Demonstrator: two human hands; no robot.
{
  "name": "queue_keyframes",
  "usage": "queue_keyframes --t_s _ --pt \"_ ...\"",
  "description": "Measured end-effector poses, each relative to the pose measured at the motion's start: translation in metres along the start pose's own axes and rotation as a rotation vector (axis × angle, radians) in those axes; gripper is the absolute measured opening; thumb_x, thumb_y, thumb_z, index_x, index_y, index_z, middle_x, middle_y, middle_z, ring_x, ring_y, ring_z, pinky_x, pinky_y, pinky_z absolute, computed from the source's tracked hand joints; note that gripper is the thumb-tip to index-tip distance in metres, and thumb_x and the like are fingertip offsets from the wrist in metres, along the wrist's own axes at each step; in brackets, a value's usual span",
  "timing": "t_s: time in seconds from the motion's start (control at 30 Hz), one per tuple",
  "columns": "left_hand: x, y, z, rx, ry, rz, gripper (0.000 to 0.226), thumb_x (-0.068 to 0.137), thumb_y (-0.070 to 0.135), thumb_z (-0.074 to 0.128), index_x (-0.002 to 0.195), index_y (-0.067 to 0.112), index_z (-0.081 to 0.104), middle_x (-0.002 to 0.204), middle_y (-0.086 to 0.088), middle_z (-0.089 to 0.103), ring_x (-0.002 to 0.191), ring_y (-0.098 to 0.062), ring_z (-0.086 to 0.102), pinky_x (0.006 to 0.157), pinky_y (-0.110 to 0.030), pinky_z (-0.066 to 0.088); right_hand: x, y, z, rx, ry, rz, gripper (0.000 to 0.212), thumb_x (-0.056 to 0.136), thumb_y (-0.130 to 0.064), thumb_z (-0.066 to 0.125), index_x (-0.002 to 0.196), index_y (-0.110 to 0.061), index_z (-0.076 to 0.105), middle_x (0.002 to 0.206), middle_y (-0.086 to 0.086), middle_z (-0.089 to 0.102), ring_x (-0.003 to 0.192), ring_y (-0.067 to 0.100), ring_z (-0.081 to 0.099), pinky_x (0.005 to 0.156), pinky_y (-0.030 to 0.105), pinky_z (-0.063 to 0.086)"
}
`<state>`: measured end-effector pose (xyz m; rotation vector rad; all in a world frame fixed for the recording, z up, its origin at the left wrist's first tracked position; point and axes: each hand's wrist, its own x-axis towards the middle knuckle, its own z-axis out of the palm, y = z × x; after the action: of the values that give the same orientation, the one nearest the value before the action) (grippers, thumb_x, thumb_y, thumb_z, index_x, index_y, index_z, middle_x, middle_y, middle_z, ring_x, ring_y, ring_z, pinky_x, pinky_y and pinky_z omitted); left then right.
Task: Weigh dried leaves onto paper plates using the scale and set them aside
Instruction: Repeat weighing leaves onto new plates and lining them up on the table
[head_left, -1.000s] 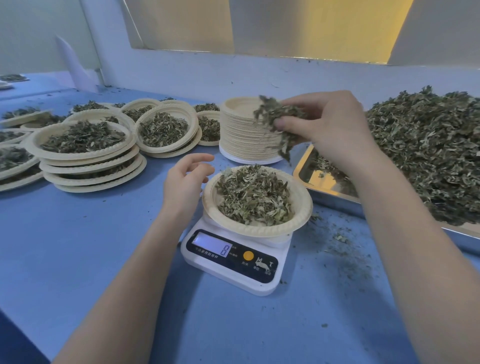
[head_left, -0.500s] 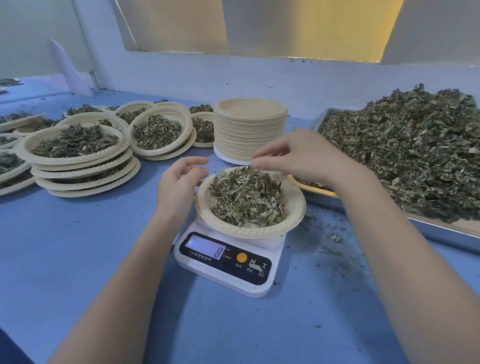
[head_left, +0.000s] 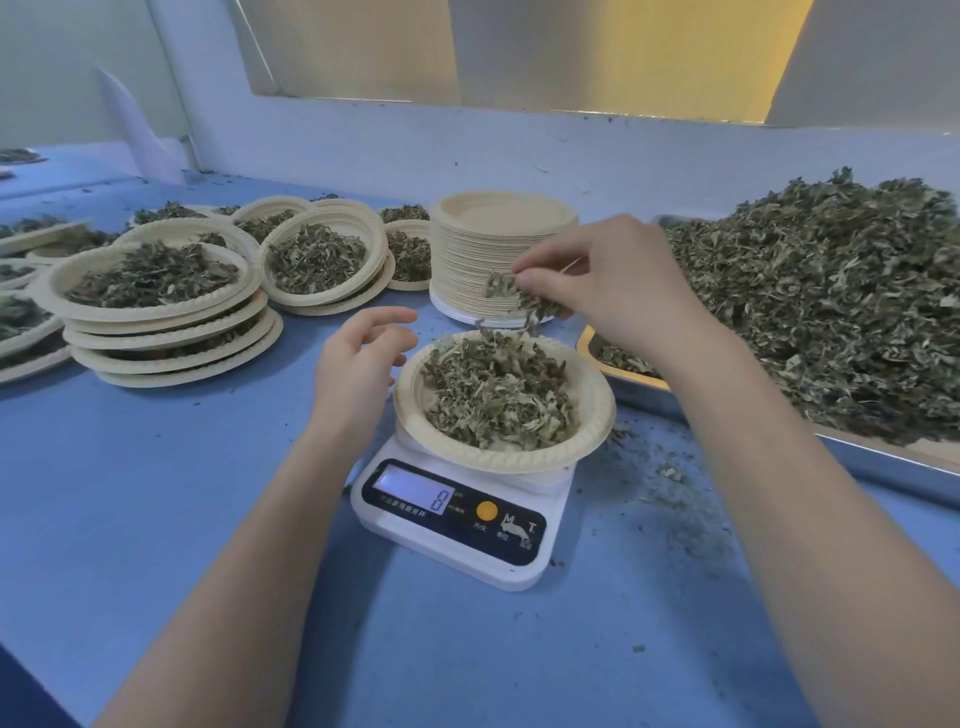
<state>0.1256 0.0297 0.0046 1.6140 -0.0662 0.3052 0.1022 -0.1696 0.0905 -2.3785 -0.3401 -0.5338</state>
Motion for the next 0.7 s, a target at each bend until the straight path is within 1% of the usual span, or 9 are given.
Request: queue_keyframes --t_s 0.13,0.23,0.3,0.37,0.53,0.7 --pt "-0.0003 0.0004 -0.0004 -0.002 -0.003 0.0 0.019 0.085 0.012 0.056 0.09 0.026 0.069 0.087 0.001 0.059 0.073 -0.013 0.053 0.063 -0.024 0.041 -0.0006 0.0 -0.0054 0.038 0.064 0.008 0.01 0.086 -0.022 0.068 0.094 -0.023 0.075 0.07 -0.024 0.058 0.056 -0.015 0.055 0.054 0.003 0.044" --pt "-0.0002 0.0008 -0.0006 0.0 0.002 -0.001 0.019 0.085 0.012 0.057 0.09 0.025 0.069 0.086 0.001 0.06 0.073 -0.013 0.054 0.063 -0.025 0.041 -0.0003 0.0009 -0.0062 0.034 0.078 0.008 0.01 0.086 -0.022 0.069 0.094 -0.023 0.075 0.071 -0.02 0.061 0.055 -0.015 0.055 0.058 0.001 0.042" --pt "-0.0004 0.0011 -0.0001 -0.001 0.001 -0.002 0.019 0.085 0.012 0.056 0.091 0.024 0.069 0.086 0.0 0.059 0.073 -0.013 0.053 0.063 -0.025 0.041 -0.0003 0.0011 -0.0064 0.047 0.086 0.016 0.009 0.086 -0.021 0.069 0.093 -0.023 0.075 0.068 -0.022 0.059 0.054 -0.014 0.055 0.056 0.002 0.042" --pt "-0.001 0.0013 0.0004 -0.003 0.0 -0.003 0.019 0.085 0.011 0.056 0.091 0.024 0.069 0.086 0.0 0.059 0.072 -0.013 0.053 0.062 -0.024 0.041 -0.0004 0.0004 -0.0064 0.065 0.088 0.016 0.009 0.085 -0.02 0.07 0.093 -0.023 0.075 0.066 -0.024 0.058 0.053 -0.013 0.056 0.052 0.003 0.041" --pt "-0.0012 0.0016 0.0004 0.001 0.002 -0.01 0.019 0.085 0.011 0.056 0.091 0.023 0.069 0.086 0.001 0.059 0.072 -0.013 0.053 0.063 -0.025 0.041 -0.0009 -0.0019 -0.0053 0.079 0.062 -0.004 0.01 0.085 -0.021 0.07 0.093 -0.024 0.075 0.073 -0.02 0.06 0.054 -0.017 0.054 0.054 0.0 0.039" --pt "-0.0014 0.0023 0.0004 -0.001 0.008 -0.011 0.019 0.085 0.011 0.056 0.09 0.024 0.069 0.086 0.001 0.059 0.072 -0.012 0.053 0.062 -0.025 0.041 -0.0007 -0.0007 -0.005 0.08 0.054 0.002 0.01 0.085 -0.021 0.071 0.093 -0.026 0.074 0.074 -0.018 0.061 0.056 -0.017 0.053 0.057 0.0 0.039"
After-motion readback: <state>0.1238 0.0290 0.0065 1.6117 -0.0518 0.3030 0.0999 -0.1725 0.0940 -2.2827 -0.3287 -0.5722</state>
